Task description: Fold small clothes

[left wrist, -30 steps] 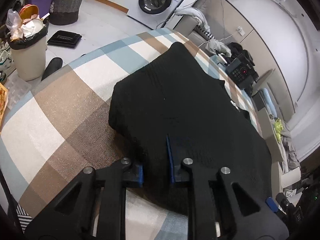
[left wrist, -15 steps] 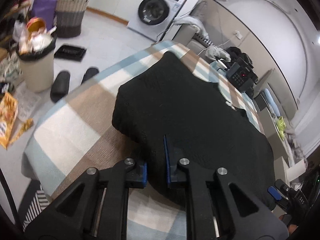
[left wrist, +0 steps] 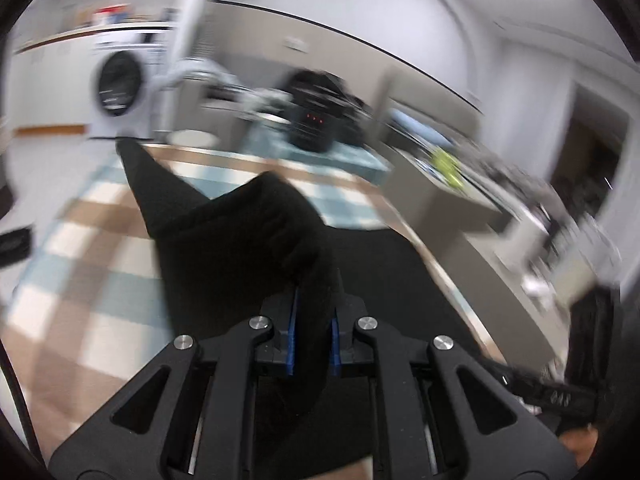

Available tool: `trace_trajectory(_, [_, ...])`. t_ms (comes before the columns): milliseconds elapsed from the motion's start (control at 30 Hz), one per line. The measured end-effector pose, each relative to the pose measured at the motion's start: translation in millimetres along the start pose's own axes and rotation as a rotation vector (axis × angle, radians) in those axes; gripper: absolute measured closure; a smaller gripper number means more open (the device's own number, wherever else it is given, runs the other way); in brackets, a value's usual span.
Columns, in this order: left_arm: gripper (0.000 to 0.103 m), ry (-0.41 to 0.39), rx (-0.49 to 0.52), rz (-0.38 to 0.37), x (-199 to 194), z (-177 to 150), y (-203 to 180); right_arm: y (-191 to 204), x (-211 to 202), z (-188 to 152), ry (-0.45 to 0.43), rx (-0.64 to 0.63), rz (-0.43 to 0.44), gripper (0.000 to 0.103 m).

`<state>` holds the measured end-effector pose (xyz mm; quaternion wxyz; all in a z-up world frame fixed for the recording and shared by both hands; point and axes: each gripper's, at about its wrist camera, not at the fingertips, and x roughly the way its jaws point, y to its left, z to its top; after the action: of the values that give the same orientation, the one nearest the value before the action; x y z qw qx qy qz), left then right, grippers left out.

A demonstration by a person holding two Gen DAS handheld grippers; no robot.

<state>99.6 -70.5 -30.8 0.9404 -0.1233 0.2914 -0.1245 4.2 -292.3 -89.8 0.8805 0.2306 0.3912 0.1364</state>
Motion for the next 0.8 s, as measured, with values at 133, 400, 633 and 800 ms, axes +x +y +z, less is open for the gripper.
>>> trace_trajectory(133, [0.083, 0.215, 0.068, -0.129, 38.7, -32.0, -35.0, -15.6, -7.8, 2.2, -0.013, 0.033, -0.029, 0.021])
trace_trajectory(400, [0.053, 0.248, -0.011, -0.143, 14.7, -63.7, -2.2, -8.0, 6.1, 6.9, 0.016, 0.027, 0.023, 0.021])
trace_trajectory(633, [0.052, 0.205, -0.13, -0.012, -12.2, -58.7, 61.2, 25.2, 46.3, -6.6, 0.138, -0.044, 0.116, 0.021])
trace_trajectory(800, [0.052, 0.197, -0.184, 0.041, -18.1, -57.5, 95.6, 27.0, 59.7, -18.3, 0.194, -0.042, 0.119, 0.03])
